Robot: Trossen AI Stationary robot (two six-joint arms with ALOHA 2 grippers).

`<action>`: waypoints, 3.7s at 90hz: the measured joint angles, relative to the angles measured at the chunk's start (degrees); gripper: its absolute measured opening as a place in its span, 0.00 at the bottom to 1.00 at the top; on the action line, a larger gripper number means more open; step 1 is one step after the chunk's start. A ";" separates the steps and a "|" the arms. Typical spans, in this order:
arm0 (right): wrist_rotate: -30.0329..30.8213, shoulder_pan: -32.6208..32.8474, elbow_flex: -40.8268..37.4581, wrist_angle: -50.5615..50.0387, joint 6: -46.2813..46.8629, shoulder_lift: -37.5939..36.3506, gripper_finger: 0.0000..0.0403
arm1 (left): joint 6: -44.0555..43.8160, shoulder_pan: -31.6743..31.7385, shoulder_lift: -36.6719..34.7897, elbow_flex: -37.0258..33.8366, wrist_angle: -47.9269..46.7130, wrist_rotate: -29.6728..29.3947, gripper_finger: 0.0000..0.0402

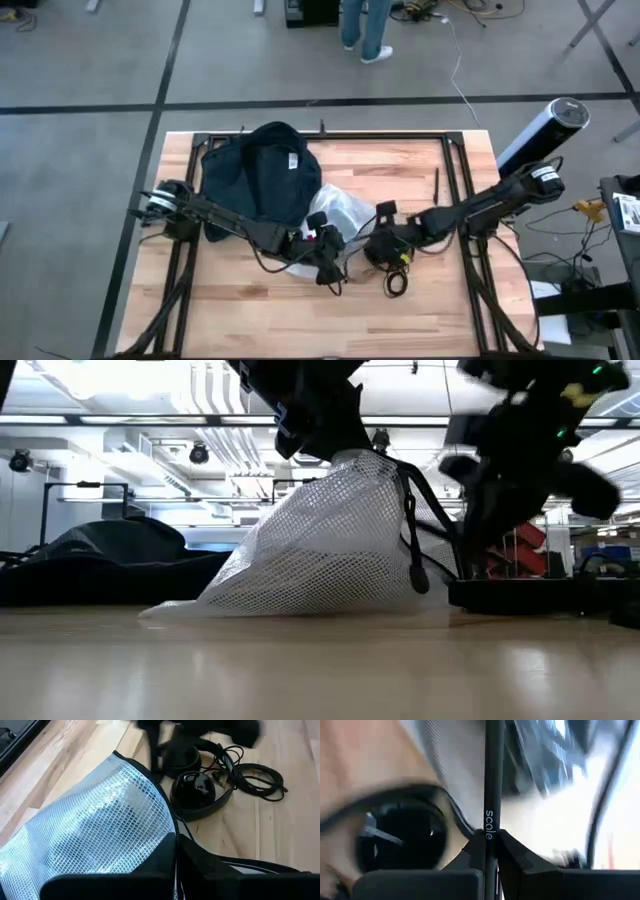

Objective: Unpack backpack
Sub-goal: Put the black pen into the white zipper pouch

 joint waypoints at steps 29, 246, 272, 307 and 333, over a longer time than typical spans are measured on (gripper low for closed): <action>20.80 2.15 -0.09 26.52 -27.78 12.00 0.03 | 0.57 -0.10 0.00 0.00 1.85 0.08 0.00; -18.74 -70.11 -15.80 -19.94 45.02 -16.55 0.30 | 14.76 0.07 0.04 -3.08 5.67 1.52 0.00; -18.73 -70.00 -15.38 -17.45 43.70 -7.42 0.20 | 15.63 0.04 0.04 -3.08 6.40 1.60 0.00; -20.12 -67.71 -14.40 -17.05 38.67 -12.40 0.02 | 15.63 0.23 0.04 -3.08 6.88 1.94 0.00; -19.81 -55.06 -11.18 -17.88 40.10 -24.02 0.00 | 17.78 1.27 -0.06 -3.08 7.39 1.44 0.00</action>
